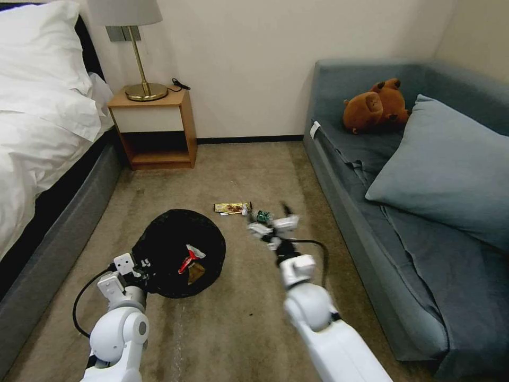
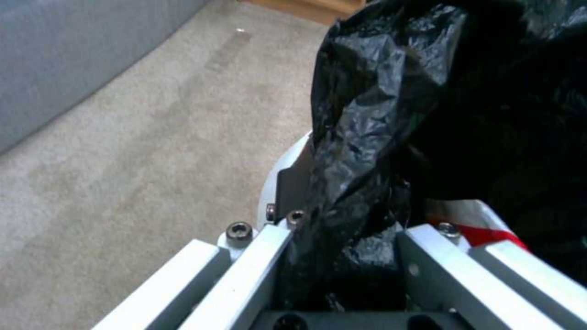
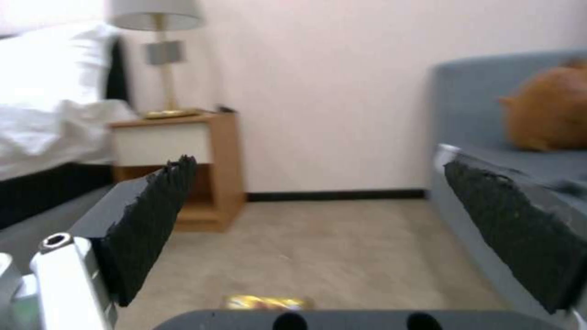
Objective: Pick up the trash bin, then pick up the garbage on the floor and place it into the trash bin.
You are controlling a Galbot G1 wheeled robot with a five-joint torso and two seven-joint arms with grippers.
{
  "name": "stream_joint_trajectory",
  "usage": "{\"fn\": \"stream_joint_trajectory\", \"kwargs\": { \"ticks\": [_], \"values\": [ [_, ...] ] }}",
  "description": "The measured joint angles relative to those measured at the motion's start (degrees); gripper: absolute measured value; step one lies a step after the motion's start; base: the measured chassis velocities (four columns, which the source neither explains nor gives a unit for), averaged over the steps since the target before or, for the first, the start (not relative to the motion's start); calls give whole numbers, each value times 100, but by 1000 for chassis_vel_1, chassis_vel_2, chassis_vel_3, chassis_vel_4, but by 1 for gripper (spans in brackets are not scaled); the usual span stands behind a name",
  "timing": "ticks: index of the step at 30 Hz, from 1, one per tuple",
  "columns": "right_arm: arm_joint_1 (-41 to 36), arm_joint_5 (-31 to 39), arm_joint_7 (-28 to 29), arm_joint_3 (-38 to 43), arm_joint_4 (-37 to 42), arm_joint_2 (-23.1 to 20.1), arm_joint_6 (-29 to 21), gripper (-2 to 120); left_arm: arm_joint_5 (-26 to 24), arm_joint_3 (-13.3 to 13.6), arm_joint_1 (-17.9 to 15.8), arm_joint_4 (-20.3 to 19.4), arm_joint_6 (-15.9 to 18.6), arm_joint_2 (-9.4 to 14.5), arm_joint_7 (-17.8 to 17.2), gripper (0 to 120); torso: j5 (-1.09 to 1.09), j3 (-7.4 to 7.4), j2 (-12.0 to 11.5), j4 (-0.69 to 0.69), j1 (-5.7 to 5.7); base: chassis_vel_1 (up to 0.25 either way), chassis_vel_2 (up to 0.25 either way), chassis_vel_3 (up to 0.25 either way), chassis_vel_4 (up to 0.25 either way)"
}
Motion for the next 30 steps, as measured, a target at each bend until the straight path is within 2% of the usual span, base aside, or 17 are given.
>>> {"fn": "stream_joint_trajectory", "kwargs": {
  "ticks": [1,3,8,11,21,30],
  "values": [
    [0,0,0,0,0,0,0,100,0,0,0,0,0,0,0,2,0,0,0,0,0,0,0,0,0],
    [-772,-123,-78,757,459,262,79,100,-34,-21,66,5,-54,102,65,2,1,0,0,0,0,0,0,0,0],
    [-1084,-183,-147,1128,556,585,277,100,-97,0,138,-49,-90,161,99,2,1,0,0,1,0,0,0,0,0],
    [-1187,-229,-430,1265,430,814,831,100,-177,-1,187,-101,-108,226,128,2,1,0,0,1,0,0,0,0,0],
    [-1289,-459,-789,1272,177,992,1242,100,-240,-39,242,-158,-126,297,141,2,-2,0,0,2,0,0,0,0,0],
    [-1260,-487,-1053,1338,27,855,1292,100,-219,-71,309,-196,-149,328,140,2,1,0,0,1,0,0,0,0,0]
  ]
}}
